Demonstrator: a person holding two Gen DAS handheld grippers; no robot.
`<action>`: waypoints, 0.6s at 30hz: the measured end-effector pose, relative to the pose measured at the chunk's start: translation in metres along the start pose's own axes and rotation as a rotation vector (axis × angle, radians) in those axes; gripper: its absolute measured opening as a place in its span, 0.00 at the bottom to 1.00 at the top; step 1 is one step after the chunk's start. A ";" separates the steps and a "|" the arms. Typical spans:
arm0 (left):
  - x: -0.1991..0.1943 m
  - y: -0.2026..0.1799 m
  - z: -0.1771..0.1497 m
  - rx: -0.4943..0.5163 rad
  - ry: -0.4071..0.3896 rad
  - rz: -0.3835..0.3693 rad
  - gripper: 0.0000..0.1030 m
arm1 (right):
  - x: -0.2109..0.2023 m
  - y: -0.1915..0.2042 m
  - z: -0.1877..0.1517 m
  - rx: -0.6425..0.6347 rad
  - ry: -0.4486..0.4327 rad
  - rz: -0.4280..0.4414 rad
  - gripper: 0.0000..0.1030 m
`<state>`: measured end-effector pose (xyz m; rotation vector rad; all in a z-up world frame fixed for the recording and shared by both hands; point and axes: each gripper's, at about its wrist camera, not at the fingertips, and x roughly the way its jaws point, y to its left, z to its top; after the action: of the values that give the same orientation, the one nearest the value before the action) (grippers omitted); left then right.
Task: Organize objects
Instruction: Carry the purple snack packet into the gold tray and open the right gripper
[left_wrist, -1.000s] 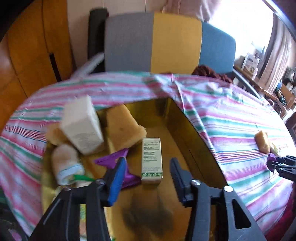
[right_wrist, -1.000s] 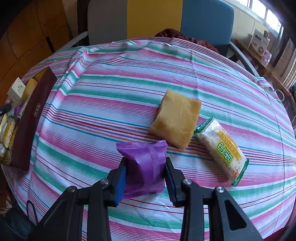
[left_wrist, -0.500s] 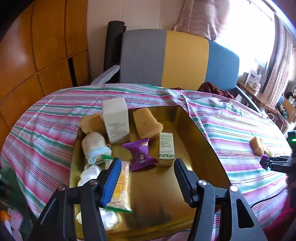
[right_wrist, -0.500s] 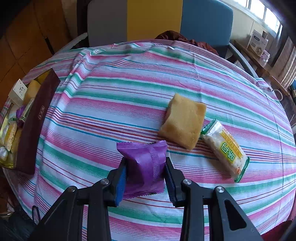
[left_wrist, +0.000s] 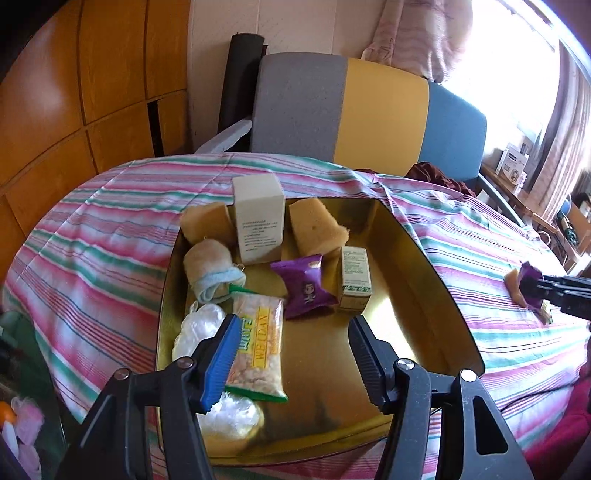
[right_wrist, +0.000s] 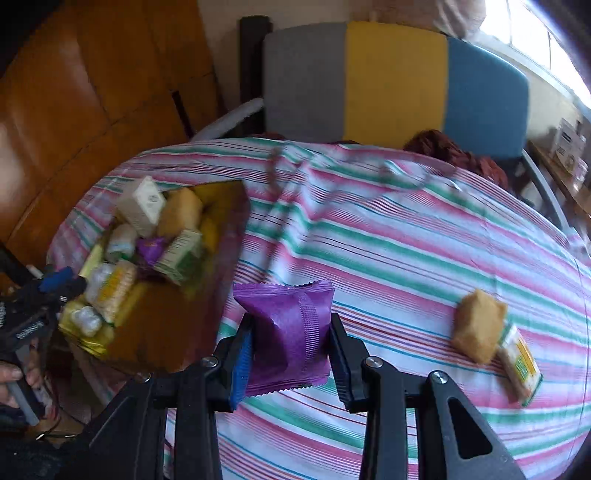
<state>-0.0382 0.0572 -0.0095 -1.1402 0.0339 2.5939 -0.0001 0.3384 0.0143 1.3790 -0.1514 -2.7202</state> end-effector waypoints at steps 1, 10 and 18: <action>-0.001 0.003 -0.001 -0.010 0.001 -0.002 0.60 | 0.001 0.014 0.004 -0.023 -0.004 0.025 0.36; -0.016 0.055 -0.007 -0.115 -0.013 0.053 0.60 | 0.052 0.119 0.014 -0.198 0.072 0.188 0.36; -0.023 0.091 -0.022 -0.185 0.005 0.100 0.60 | 0.108 0.183 -0.001 -0.321 0.219 0.239 0.36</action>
<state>-0.0340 -0.0389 -0.0172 -1.2369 -0.1550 2.7284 -0.0563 0.1441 -0.0490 1.4430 0.1236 -2.2628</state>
